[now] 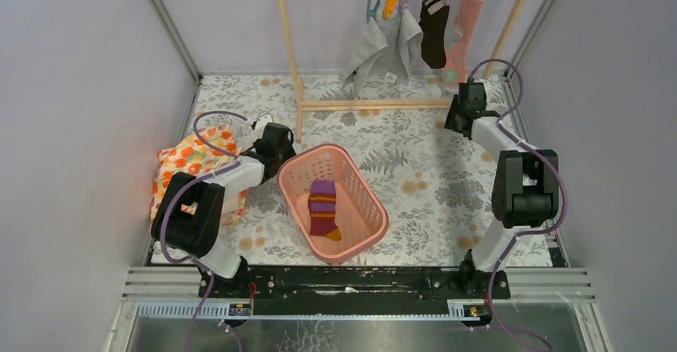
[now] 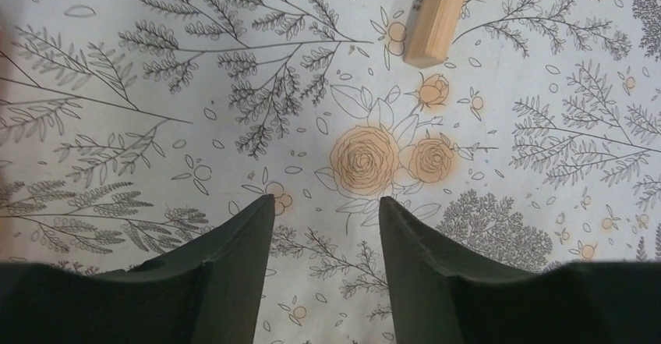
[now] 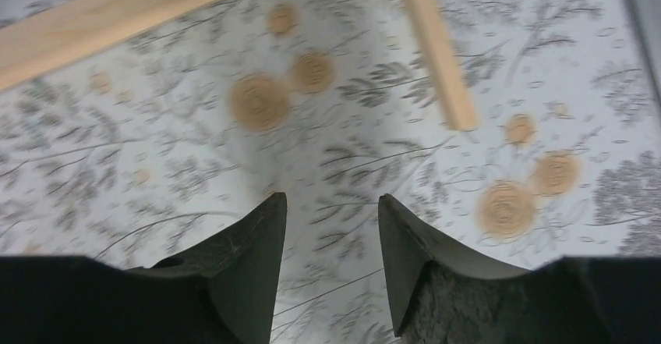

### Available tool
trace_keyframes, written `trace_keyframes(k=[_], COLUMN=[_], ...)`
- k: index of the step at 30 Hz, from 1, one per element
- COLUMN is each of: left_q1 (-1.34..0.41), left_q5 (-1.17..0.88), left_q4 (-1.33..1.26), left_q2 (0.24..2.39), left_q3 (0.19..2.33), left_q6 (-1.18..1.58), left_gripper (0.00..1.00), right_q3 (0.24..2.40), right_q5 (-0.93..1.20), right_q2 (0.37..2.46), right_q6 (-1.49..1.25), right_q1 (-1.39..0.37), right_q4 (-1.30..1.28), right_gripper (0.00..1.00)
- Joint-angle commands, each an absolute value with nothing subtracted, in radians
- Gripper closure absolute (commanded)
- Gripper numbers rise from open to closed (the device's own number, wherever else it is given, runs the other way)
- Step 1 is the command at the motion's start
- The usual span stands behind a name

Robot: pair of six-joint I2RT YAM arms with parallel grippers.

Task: Clip the socks to the hanger
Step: Adjust the clothesline at the center of the board.

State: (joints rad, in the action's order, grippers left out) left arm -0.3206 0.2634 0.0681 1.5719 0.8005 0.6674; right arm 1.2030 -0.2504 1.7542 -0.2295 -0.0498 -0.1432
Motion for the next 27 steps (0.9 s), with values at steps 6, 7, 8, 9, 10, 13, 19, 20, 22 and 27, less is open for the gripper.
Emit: trace_keyframes(k=[6, 7, 8, 9, 10, 13, 19, 20, 22, 27], left_q1=[-0.327, -0.327, -0.327, -0.326, -0.326, -0.327, -0.327, -0.327, -0.328, -0.328], left_q5=[0.354, 0.354, 0.352, 0.349, 0.344, 0.359, 0.347, 0.345, 0.343, 0.397], left_q4=[0.062, 0.059, 0.056, 0.057, 0.057, 0.063, 0.081, 0.084, 0.087, 0.109], left_q2=[1.644, 1.647, 1.653, 1.657, 1.663, 1.685, 1.750, 1.761, 1.781, 1.801], left_q3=[0.899, 0.904, 0.916, 0.923, 0.935, 0.987, 1.073, 1.079, 1.091, 1.120], left_q6=[0.603, 0.600, 0.596, 0.590, 0.584, 0.559, 0.542, 0.546, 0.554, 0.543], left_gripper=[0.18, 0.16, 0.13, 0.09, 0.07, 0.05, 0.05, 0.05, 0.05, 0.06], right_q3=[1.286, 1.310, 1.329, 1.349, 1.365, 1.425, 1.450, 1.449, 1.445, 1.503], right_q5=[-0.248, -0.251, -0.249, -0.246, -0.242, -0.244, -0.254, -0.235, -0.190, -0.101], right_q2=[1.822, 1.843, 1.862, 1.881, 1.900, 1.971, 2.042, 2.050, 2.069, 2.116], right_q6=[-0.076, -0.079, -0.082, -0.082, -0.079, -0.075, -0.079, -0.081, -0.085, -0.106], right_q1=[0.126, 0.139, 0.148, 0.153, 0.155, 0.156, 0.171, 0.179, 0.189, 0.212], right_q4=[-0.078, -0.091, -0.101, -0.109, -0.112, -0.147, -0.137, -0.133, -0.119, -0.173], right_gripper=[0.45, 0.44, 0.43, 0.42, 0.40, 0.36, 0.36, 0.36, 0.37, 0.42])
